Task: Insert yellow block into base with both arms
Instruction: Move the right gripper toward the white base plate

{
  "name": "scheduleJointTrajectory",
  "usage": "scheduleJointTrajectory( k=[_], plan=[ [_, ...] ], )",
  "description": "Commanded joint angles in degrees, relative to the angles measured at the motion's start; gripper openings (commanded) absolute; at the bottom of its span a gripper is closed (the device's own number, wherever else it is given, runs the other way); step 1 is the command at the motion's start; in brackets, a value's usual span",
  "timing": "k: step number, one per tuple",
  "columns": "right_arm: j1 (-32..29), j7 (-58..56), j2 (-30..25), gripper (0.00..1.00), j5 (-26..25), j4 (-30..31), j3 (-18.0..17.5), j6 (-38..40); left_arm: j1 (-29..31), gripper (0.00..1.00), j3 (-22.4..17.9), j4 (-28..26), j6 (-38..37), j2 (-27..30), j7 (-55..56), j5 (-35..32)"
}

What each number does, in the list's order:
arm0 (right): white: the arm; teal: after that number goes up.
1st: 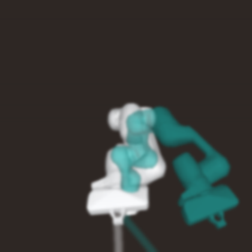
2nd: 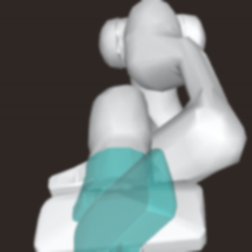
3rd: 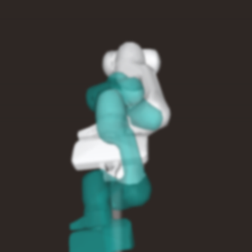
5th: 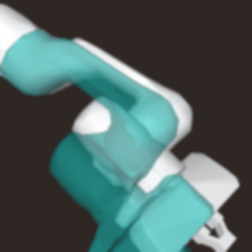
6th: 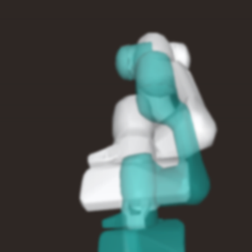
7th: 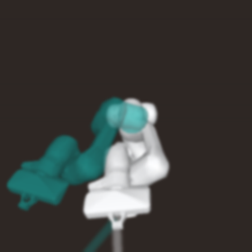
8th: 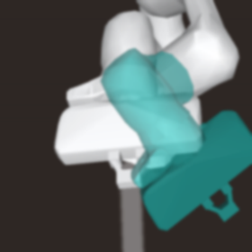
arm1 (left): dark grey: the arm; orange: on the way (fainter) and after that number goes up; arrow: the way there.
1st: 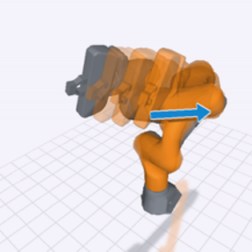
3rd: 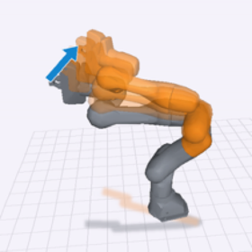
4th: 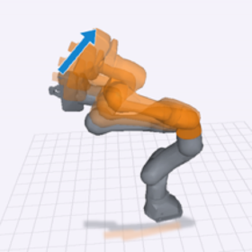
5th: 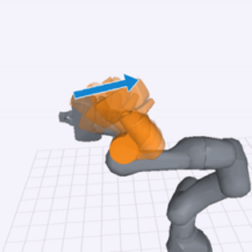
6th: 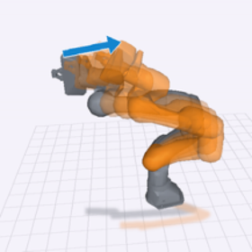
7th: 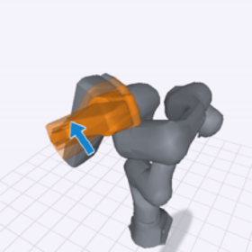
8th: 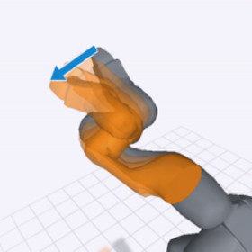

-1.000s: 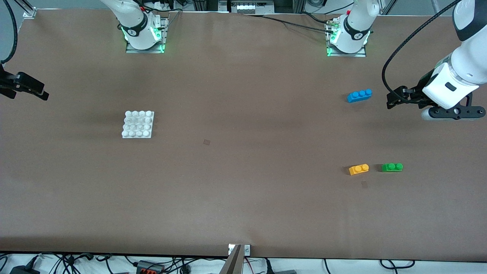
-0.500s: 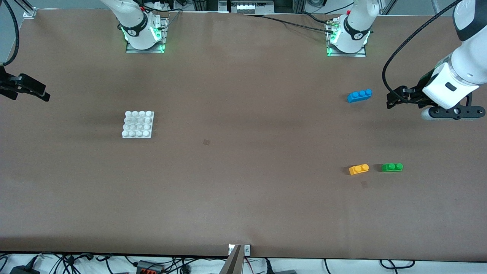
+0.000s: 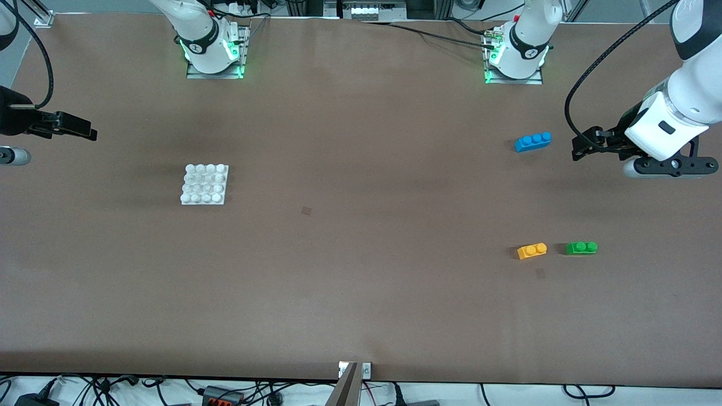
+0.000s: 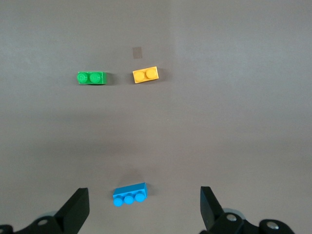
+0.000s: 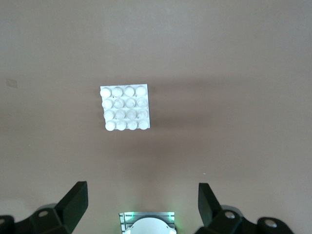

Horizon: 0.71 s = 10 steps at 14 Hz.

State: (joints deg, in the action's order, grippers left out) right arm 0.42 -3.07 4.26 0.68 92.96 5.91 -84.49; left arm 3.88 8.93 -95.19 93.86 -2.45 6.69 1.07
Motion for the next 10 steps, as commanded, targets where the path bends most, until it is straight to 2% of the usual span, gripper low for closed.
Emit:
scheduleJointTrajectory(
  k=[1,3,5,6,8,10],
  plan=[
    [0.28,-1.05,3.65,1.0,0.28,-1.38,-0.29,1.68,-0.01,1.0,0.12,0.8,-1.04,0.26,0.34,0.95],
    [0.37,-1.32,6.71,1.0,0.28,0.81,-0.29,2.4,-0.1,1.0,0.12,0.8,-1.04,0.34,0.34,0.95],
    [0.28,-1.23,12.15,1.0,0.81,1.96,-0.29,1.0,-0.19,1.0,0.12,0.89,-1.13,0.26,0.34,0.95],
    [0.19,-1.23,14.78,1.0,3.77,2.75,-0.29,-1.1,-0.28,1.0,0.12,0.89,-1.22,0.34,0.34,0.95],
    [-0.51,-1.23,17.09,1.0,8.35,7.91,-0.2,-9.6,-0.28,1.0,0.12,0.89,-1.22,0.34,0.34,1.04],
    [-0.07,-1.41,17.01,1.0,9.51,16.16,-0.29,-22.5,-0.36,1.0,0.12,0.97,-1.22,0.26,0.34,1.04]
  ],
)
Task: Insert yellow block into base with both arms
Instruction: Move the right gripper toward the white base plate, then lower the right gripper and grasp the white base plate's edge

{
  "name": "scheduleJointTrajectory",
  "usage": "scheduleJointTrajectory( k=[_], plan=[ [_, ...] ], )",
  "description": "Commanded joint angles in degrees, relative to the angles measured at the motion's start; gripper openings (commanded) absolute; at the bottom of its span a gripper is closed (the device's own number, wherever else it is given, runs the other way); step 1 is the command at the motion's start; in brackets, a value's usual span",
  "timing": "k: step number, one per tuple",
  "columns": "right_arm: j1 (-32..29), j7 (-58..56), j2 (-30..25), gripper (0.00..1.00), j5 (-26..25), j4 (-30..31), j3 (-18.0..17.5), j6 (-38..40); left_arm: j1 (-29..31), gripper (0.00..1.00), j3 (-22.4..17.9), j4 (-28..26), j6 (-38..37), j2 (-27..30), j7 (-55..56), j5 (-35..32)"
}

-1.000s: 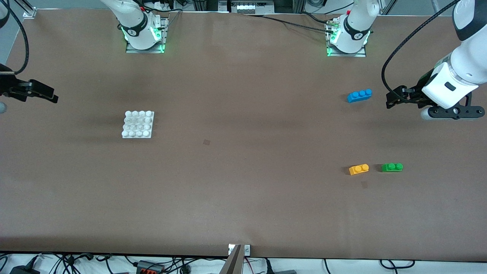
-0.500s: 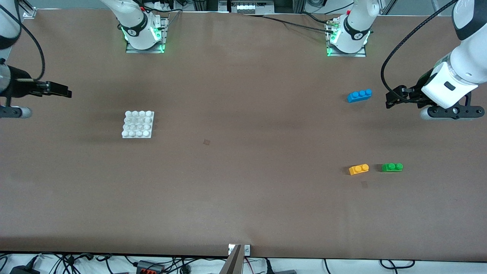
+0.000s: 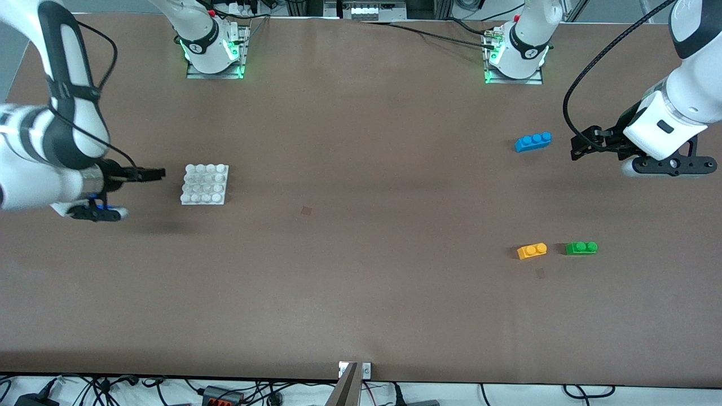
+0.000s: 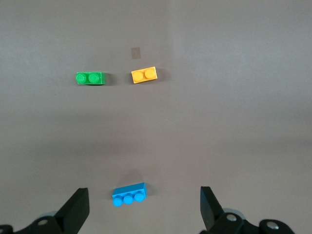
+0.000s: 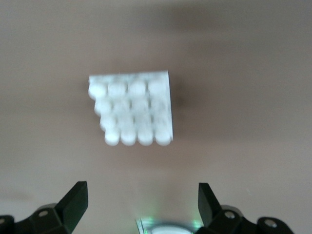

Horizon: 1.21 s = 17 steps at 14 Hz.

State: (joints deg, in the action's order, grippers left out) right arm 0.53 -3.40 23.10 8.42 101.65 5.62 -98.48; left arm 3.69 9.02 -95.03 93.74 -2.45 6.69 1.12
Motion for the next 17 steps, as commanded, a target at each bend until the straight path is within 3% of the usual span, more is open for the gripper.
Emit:
scheduleJointTrajectory(
  k=[1,3,6,14,16,17],
  plan=[
    [0.17,-1.17,-1.83,1.0,1.78,10.29,0.0,-13.35,-0.18,1.0,0.12,1.07,-1.1,0.26,0.34,0.99],
    [-0.08,-4.14,-1.74,1.0,1.87,14.61,0.0,-19.88,-0.18,1.0,0.12,1.16,-1.1,0.17,0.34,0.99],
    [-0.35,-8.45,-1.57,1.0,6.5,18.75,0.0,-20.79,-0.26,1.0,0.12,1.25,-1.1,0.17,0.34,0.99],
    [0.09,-9.78,1.24,1.0,8.46,18.93,0.0,-21.58,-0.35,1.0,0.12,1.25,-1.1,0.17,0.34,0.99],
    [0.09,-10.13,1.68,0.77,8.55,18.76,0.0,-21.58,-0.35,1.0,0.12,1.25,-1.1,0.17,0.43,0.99],
    [0.09,-10.13,1.86,0.71,8.81,18.76,0.0,-21.66,-0.44,1.0,0.21,1.25,-1.19,0.17,0.43,0.99]
  ],
)
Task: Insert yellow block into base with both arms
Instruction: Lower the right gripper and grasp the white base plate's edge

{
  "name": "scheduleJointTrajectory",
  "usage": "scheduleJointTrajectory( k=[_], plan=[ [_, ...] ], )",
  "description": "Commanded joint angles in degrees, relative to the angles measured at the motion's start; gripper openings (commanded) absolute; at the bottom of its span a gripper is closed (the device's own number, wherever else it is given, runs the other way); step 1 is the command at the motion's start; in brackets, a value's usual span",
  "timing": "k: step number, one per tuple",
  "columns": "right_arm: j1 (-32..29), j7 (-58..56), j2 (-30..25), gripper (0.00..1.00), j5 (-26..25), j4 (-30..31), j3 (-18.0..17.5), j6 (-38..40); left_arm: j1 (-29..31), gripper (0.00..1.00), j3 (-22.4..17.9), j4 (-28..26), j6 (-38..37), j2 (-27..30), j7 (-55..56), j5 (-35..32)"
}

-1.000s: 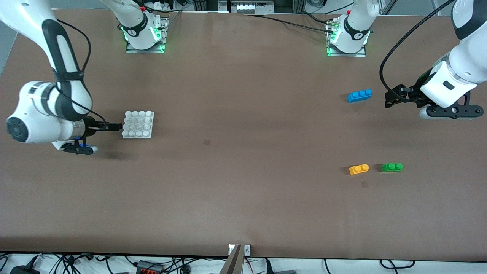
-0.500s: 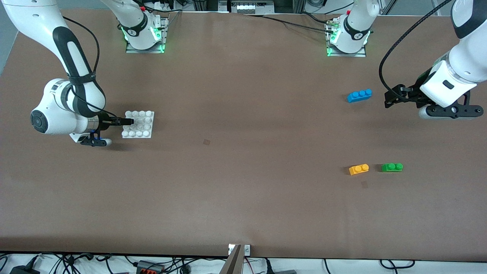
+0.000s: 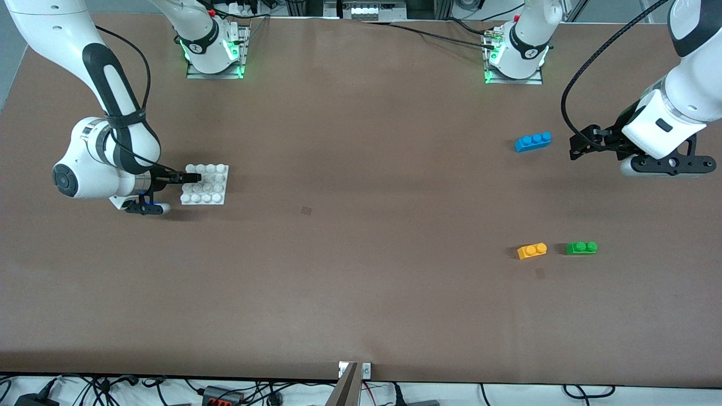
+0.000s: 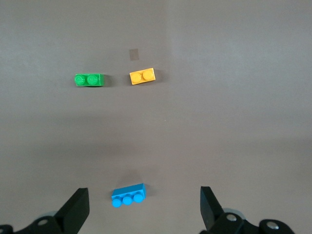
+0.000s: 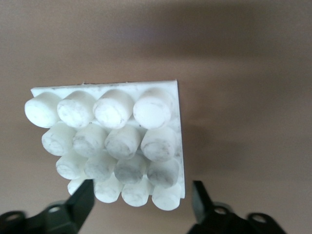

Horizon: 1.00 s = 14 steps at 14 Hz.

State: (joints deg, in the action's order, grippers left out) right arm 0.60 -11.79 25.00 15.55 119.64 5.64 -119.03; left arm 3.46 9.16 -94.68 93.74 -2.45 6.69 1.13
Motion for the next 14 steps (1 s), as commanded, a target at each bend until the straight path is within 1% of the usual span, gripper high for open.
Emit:
scheduleJointTrajectory(
  k=[1,2,4,7,8,10,11,14],
  plan=[
    [0.02,-1.75,0.57,0.71,3.24,0.68,-0.02,-1.29,-0.29,1.0,0.33,0.9,-1.19,0.17,0.43,1.06],
    [0.1,-1.84,1.01,0.71,4.3,0.68,-0.02,-1.64,-0.38,1.0,1.38,1.33,-1.1,0.17,0.43,0.98],
    [0.19,-1.84,1.54,0.71,4.48,0.59,-1.07,-2.87,-0.29,1.0,1.91,2.13,-1.27,-0.53,0.43,1.15],
    [0.11,-1.84,1.98,0.72,4.48,0.59,-1.25,-3.49,-0.9,1.0,3.23,2.3,-2.33,-1.15,0.43,1.33],
    [0.11,-1.84,1.98,0.69,4.48,0.59,-1.25,-3.58,-0.99,1.0,3.5,2.3,-2.33,-1.5,0.86,1.42],
    [0.45,-1.84,1.98,0.53,4.48,0.42,-1.25,-3.93,-0.91,1.0,3.67,2.3,-2.51,-1.33,0.52,3.51],
    [0.89,-1.75,1.98,0.51,4.48,0.33,-1.25,-4.01,-0.82,1.0,3.67,2.39,-2.51,-1.33,0.43,3.96],
    [1.95,-1.57,1.98,0.51,4.48,-0.02,-1.25,-3.93,-0.65,1.0,3.68,2.74,-4.35,-1.24,0.43,4.23]
  ],
)
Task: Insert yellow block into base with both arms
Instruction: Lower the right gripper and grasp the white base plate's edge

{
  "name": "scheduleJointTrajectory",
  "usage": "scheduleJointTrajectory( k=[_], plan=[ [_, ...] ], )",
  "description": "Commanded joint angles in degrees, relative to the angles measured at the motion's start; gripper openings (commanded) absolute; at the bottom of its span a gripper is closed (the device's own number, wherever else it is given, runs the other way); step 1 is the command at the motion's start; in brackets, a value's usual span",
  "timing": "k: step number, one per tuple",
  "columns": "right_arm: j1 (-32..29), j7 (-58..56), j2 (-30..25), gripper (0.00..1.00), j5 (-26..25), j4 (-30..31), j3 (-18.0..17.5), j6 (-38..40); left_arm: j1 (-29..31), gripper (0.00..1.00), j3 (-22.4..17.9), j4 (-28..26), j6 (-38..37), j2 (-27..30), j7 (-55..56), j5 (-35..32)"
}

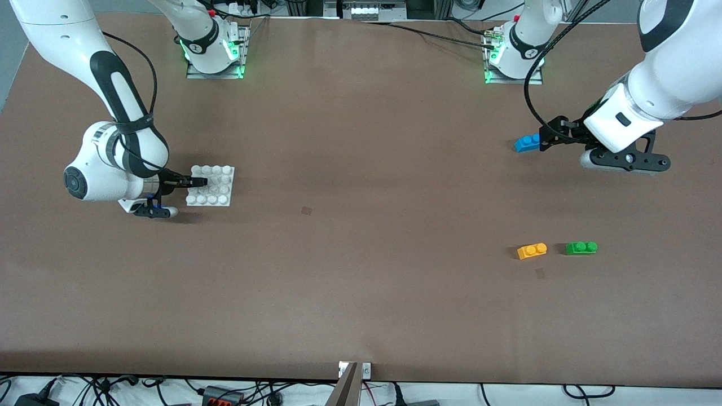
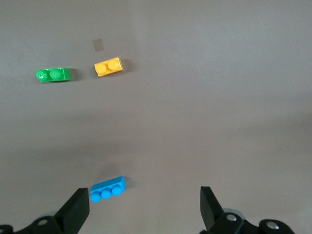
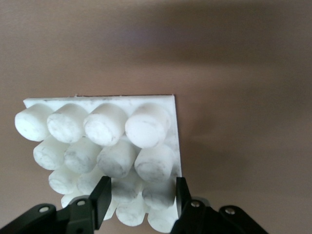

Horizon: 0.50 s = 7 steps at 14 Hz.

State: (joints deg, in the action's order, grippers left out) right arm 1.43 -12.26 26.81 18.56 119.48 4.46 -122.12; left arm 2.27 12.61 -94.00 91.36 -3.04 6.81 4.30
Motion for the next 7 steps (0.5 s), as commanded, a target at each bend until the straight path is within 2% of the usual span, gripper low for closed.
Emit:
scheduleJointTrajectory(
  k=[1,4,6,7],
  plan=[
    [2.16,-1.1,0.26,0.51,1.48,0.13,-0.07,-0.84,0.97,1.0,0.22,2.15,-2.5,-0.56,0.31,2.28],
    [5.67,-0.83,0.88,0.51,1.48,-0.21,-0.07,-0.84,0.98,1.0,-0.22,5.66,-7.68,-0.65,0.31,2.91],
    [10.24,-0.31,2.19,0.5,1.75,-1.27,-0.07,-1.01,1.07,1.0,0.05,5.76,-8.48,-0.56,0.92,2.91],
    [11.83,-0.31,2.98,0.46,1.92,-2.14,-0.07,-0.93,0.98,1.0,0.05,5.93,-8.83,-0.56,0.57,2.82]
  ],
)
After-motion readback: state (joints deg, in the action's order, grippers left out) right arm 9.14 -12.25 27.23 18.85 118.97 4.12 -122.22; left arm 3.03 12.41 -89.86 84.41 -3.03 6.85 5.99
